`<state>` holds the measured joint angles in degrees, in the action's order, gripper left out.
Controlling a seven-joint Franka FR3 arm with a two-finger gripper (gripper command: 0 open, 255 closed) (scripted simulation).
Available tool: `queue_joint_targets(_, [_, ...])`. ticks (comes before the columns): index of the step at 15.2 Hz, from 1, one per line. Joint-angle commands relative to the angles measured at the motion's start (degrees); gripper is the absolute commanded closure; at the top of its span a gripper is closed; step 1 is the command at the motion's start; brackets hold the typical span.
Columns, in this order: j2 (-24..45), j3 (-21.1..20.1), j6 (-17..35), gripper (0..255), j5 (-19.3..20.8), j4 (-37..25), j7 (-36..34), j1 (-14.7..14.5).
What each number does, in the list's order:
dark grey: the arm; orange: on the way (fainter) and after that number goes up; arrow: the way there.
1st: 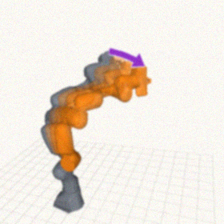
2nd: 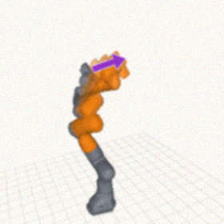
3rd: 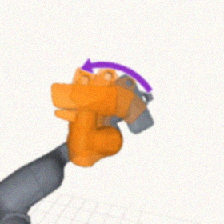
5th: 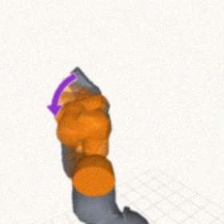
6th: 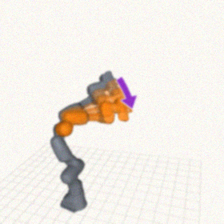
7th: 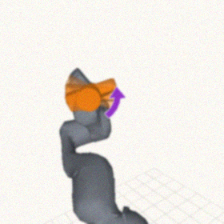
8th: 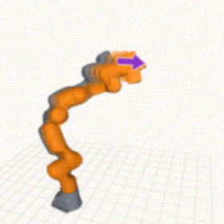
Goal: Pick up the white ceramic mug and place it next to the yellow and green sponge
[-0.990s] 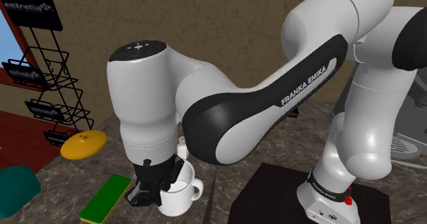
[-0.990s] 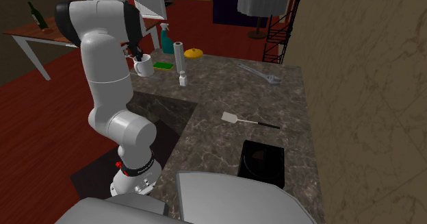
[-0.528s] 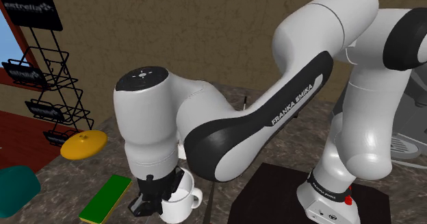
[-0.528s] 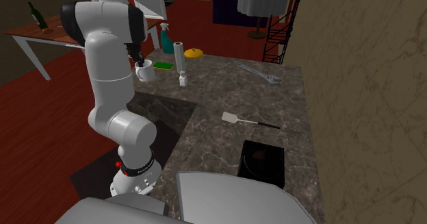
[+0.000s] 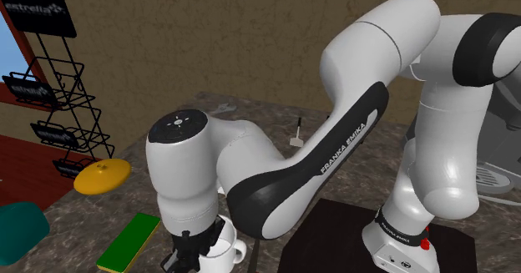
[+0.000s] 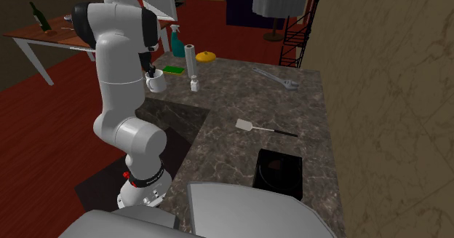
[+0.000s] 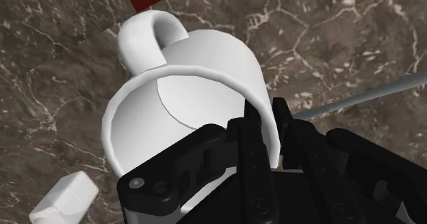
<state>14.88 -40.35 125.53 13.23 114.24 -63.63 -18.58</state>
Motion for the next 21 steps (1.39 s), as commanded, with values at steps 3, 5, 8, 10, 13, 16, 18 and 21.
queue_joint_targets(3, [0.1,0.1,0.3,255,0.1,0.2,0.0,0.0])
queue_joint_targets(5, [0.1,0.1,0.3,255,0.1,0.2,0.0,0.0])
queue_joint_targets(8, [0.1,0.1,0.3,0,0.1,0.2,0.0,0.0])
queue_joint_targets(10, [0.1,0.1,0.3,0,0.1,0.2,0.0,0.0])
queue_joint_targets(13, [0.1,0.1,0.3,0,0.1,0.2,0.0,0.0])
queue_joint_targets(16, [-3.1,-1.0,-4.5,0,-2.8,-2.3,1.9,0.9])
queue_joint_targets(18, [-3.9,-1.2,-5.8,0,-3.5,-3.0,2.4,1.1])
queue_joint_targets(21, [-3.9,-1.2,-5.8,0,-3.5,-3.0,2.4,1.1])
